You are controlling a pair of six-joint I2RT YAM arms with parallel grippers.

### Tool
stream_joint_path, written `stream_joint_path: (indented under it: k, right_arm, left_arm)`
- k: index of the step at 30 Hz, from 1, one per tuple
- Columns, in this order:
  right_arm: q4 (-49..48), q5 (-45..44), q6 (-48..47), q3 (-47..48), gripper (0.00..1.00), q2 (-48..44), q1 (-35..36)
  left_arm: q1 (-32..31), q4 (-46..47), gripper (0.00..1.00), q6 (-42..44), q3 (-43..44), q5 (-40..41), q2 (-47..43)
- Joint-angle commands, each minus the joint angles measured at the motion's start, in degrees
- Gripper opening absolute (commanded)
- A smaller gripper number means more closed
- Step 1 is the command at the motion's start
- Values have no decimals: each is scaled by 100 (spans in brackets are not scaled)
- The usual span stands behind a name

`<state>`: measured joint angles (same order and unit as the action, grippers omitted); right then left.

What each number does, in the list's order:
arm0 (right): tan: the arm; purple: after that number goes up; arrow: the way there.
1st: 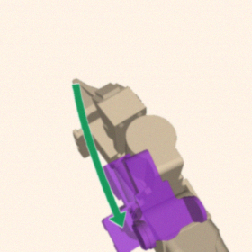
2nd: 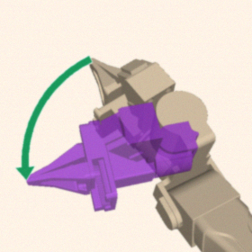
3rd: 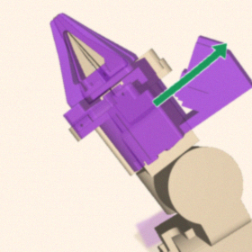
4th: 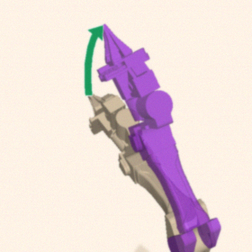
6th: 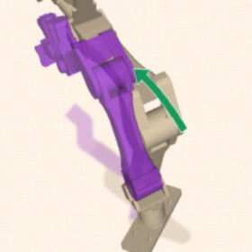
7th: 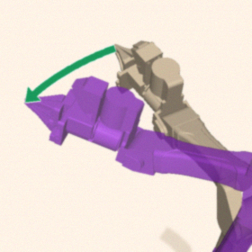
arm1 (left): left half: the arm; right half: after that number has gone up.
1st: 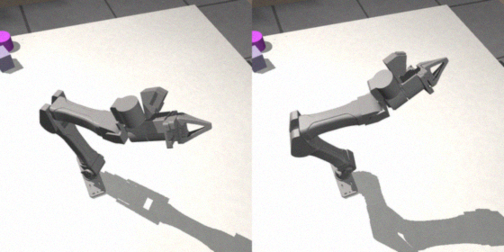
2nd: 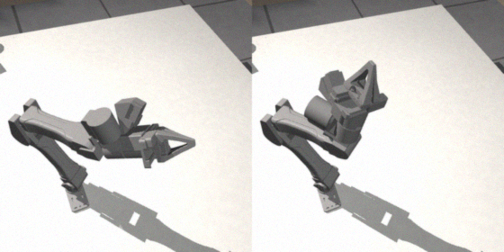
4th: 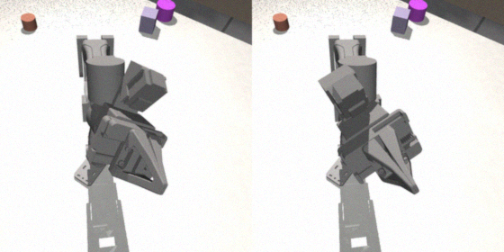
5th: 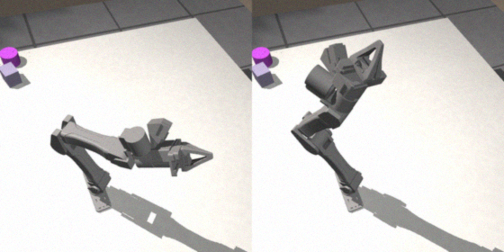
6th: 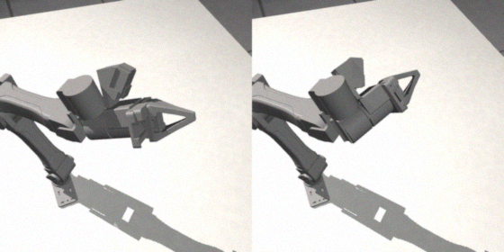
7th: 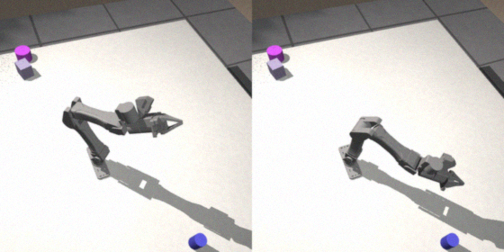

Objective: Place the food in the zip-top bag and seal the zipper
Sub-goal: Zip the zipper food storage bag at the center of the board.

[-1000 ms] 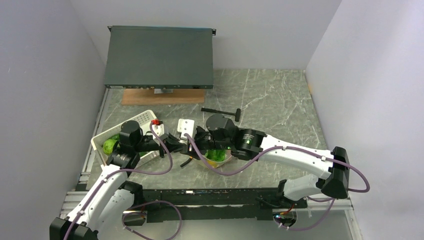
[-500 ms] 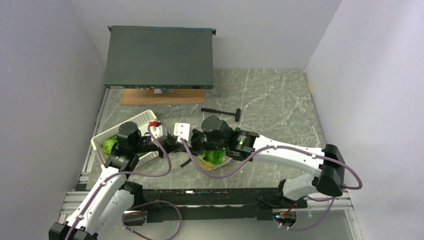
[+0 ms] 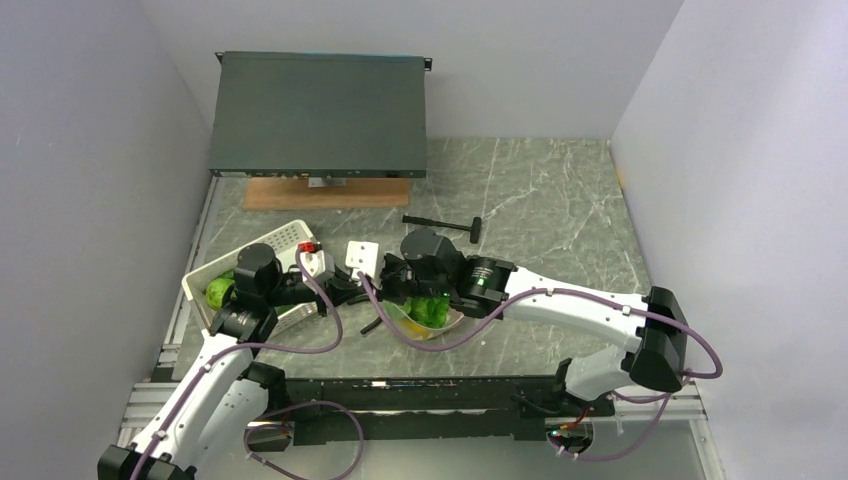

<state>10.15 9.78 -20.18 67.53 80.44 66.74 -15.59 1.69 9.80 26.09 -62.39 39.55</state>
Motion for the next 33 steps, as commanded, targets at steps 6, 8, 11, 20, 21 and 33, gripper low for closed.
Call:
stream_joint_path:
  k: [6, 8, 11, 20, 21, 33]
  right_arm:
    - [216, -456, -19, -101, 0, -437, -17]
    - [279, -500, 55, -214, 0, -601, -57]
    - [437, -472, 175, -346, 0, -852, -120]
    - [880, -813, 370, -686, 0, -1456, -153]
    - [932, -853, 387, -713, 0, -1527, -160]
    - [1668, -1388, 687, -1007, 0, -2330, -169]
  left_arm:
    - [33, -67, 0, 197, 183, 217, -49]
    - [58, -85, 0, 225, 190, 303, -36]
    - [127, -11, 0, 178, 182, 395, -53]
    - [214, 44, 0, 178, 134, 591, -149]
    - [221, 40, 0, 173, 129, 644, -162]
    - [320, 34, 0, 169, 81, 1312, -290]
